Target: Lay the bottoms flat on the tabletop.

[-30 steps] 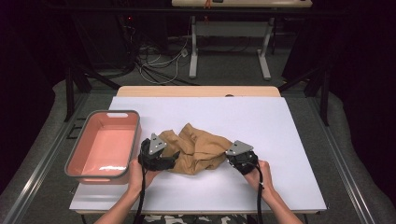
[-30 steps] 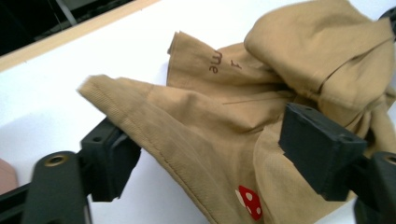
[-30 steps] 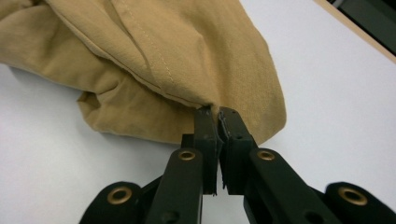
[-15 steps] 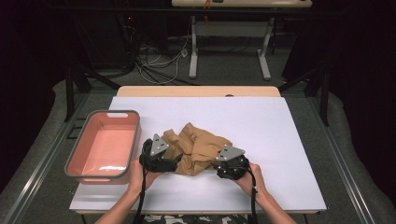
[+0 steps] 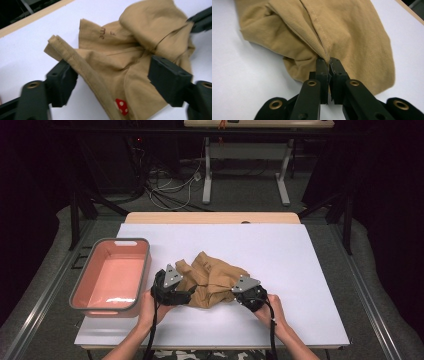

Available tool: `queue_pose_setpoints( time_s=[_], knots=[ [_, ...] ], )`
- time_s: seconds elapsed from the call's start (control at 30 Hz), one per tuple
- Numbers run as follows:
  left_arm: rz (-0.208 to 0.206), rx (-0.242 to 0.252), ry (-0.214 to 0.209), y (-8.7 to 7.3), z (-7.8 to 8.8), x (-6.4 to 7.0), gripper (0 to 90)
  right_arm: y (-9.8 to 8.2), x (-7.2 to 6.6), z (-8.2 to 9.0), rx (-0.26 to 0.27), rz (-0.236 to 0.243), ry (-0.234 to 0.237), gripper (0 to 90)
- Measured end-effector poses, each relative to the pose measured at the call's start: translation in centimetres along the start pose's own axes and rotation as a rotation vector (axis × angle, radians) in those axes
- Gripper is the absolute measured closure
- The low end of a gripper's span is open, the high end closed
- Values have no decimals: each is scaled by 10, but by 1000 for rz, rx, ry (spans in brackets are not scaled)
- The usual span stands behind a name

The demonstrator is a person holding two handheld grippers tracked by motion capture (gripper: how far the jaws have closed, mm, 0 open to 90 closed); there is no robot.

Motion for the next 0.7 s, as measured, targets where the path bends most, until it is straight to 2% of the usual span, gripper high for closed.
queue_pose_setpoints(
  time_s=[0.03, 0.07, 0.23, 0.37, 0.5, 0.7],
  knots=[
    [-9, -3, 12, -1, -1, -2, 259, -1, 2, 1, 2, -3, -10, 876],
    [-2, -4, 18, -2, -2, -2, 289, -2, 3, 2, 2, -7, -10, 877],
    [-14, -25, -16, -10, -11, -2, 543, -6, 10, 8, -5, -15, -44, 877],
    [-26, -48, -37, -13, -18, 2, 680, -11, 17, 11, -9, -36, -64, 877],
    [-40, -76, -40, -16, -20, 3, 737, -15, 25, 13, -15, -49, -82, 877],
    [-35, -108, -35, -18, -24, 0, 752, -19, 30, 11, -34, -73, -100, 878]
  ],
)
Point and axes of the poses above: each handheld gripper's, and its own axes: z roughly backward along the jaws, y roughly out of its top, x roughly to its right, the point moved 2 cm from there along -z, roughly forward along the jaws, and after that the axes turned 5 degrees about y, right-handed, at the moved point
